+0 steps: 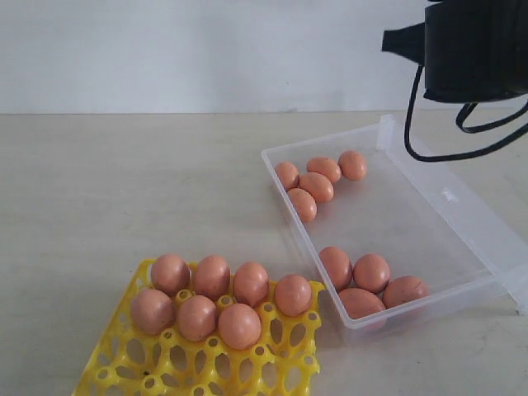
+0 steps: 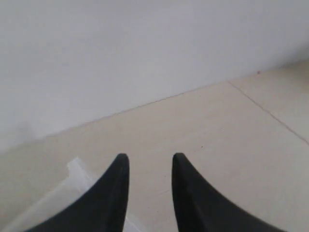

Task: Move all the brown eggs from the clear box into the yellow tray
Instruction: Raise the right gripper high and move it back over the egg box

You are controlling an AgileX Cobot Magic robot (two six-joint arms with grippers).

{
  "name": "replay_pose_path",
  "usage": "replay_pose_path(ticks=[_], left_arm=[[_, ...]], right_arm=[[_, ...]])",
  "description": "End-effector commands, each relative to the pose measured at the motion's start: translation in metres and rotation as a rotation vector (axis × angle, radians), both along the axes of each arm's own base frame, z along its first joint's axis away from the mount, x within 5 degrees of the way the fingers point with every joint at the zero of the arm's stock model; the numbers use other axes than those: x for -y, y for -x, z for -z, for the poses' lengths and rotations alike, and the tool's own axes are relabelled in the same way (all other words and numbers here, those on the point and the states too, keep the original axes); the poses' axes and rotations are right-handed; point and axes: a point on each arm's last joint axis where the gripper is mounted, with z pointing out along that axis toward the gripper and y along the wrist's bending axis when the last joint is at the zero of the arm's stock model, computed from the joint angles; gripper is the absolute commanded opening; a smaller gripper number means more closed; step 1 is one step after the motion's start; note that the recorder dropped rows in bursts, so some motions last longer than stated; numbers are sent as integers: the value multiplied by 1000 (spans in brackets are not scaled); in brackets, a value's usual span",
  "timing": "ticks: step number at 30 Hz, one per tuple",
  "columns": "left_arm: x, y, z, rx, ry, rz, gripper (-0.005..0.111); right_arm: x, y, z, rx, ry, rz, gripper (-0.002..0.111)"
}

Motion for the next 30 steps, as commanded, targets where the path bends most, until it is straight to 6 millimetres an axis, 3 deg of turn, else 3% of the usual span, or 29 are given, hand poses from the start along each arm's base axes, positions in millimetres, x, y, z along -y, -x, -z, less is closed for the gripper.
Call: replay_pose_path(ticks=[1,6,8,10,12,14,18,23,25,30], left_arm=[[0,0,1,5,-4,2,4],[0,0,1,5,-4,2,4],[0,0,1,5,-4,2,4],[0,0,1,5,-4,2,4],[0,0,1,5,-4,2,4],[0,0,1,5,-4,2,4],[0,0,1,5,-4,2,4],[0,0,1,5,-4,2,4],[0,0,1,5,-4,2,4],[0,0,1,5,-4,2,4]], right_arm=[[6,3,-7,248,-286,169,25],[2,-5,-6,433,-665,201,25],[6,-14,-4,490,-895,202,25],[10,-24,-2,502,-1160,174,24],[17,-34,-6,480,-1249,41,16],[26,-40,-13,438,-1133,-140,1],[34,-40,-28,192,-558,-532,0],[33,-18,-11,-469,3,-794,0],[34,-7,3,-690,47,-867,0],[12,14,23,-958,-54,-1079,0]])
